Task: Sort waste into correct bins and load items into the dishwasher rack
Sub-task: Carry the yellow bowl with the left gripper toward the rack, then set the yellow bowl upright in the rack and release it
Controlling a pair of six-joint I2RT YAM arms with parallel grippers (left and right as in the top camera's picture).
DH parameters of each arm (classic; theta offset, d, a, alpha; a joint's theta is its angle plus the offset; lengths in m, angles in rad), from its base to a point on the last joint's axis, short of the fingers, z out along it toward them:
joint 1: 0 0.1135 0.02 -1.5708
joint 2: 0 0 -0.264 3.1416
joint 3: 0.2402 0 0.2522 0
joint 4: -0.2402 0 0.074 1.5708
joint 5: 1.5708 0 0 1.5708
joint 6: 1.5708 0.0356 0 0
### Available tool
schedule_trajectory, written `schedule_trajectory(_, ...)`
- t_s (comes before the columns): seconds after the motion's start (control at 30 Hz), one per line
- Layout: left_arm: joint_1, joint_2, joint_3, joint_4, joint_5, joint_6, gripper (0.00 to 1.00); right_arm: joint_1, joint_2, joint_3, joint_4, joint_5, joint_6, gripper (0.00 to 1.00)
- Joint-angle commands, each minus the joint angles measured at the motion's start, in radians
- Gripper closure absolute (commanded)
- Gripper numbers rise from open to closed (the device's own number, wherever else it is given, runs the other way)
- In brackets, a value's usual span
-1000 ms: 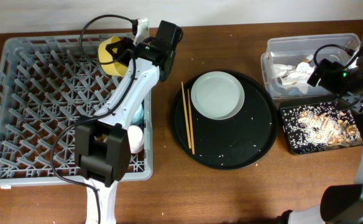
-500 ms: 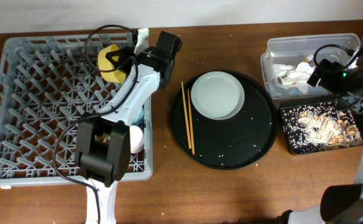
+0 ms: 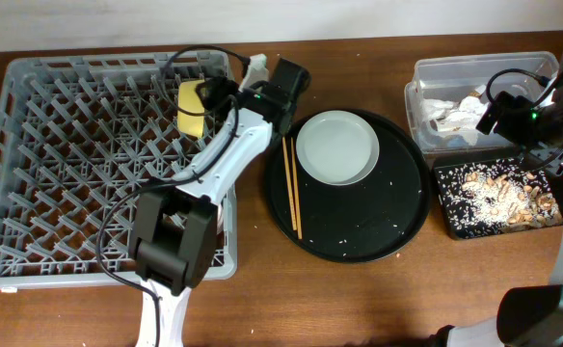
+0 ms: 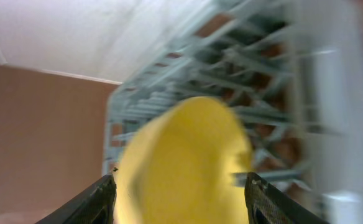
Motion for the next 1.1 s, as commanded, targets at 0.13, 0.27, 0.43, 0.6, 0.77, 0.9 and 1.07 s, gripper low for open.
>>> schedule_trajectory(0.13, -0.076, -0.002, 0.008, 0.032, 0.362, -0.006, 0.32, -0.005, -0.018, -0.004, 0.000, 0.016, 0.005, 0.02)
schedule_trajectory(0.27, -0.055, -0.004, 0.068, 0.027, 0.362, -0.006, 0.32, -0.005, -0.018, -0.004, 0.000, 0.016, 0.005, 0.02)
schedule_trajectory(0.43, -0.040, -0.004, 0.071, 0.005, 0.370, -0.005, 0.32, -0.005, -0.018, -0.004, 0.000, 0.016, 0.005, 0.02)
schedule_trajectory(0.6, -0.041, -0.002, 0.071, 0.022, 0.553, 0.296, 0.35, -0.005, -0.018, -0.004, 0.000, 0.016, 0.005, 0.01)
schedule_trajectory(0.77, -0.040, 0.046, 0.068, -0.068, 0.570, 0.423, 0.35, -0.005, -0.018, -0.004, 0.000, 0.016, 0.005, 0.02)
schedule_trajectory(0.9, -0.043, 0.098, 0.068, -0.120, 0.570, 0.525, 0.35, -0.005, -0.018, -0.004, 0.000, 0.016, 0.005, 0.02)
schedule_trajectory(1.07, 0.021, 0.101, 0.067, -0.130, 0.375, 0.524, 0.35, -0.005, -0.018, -0.004, 0.000, 0.016, 0.005, 0.02)
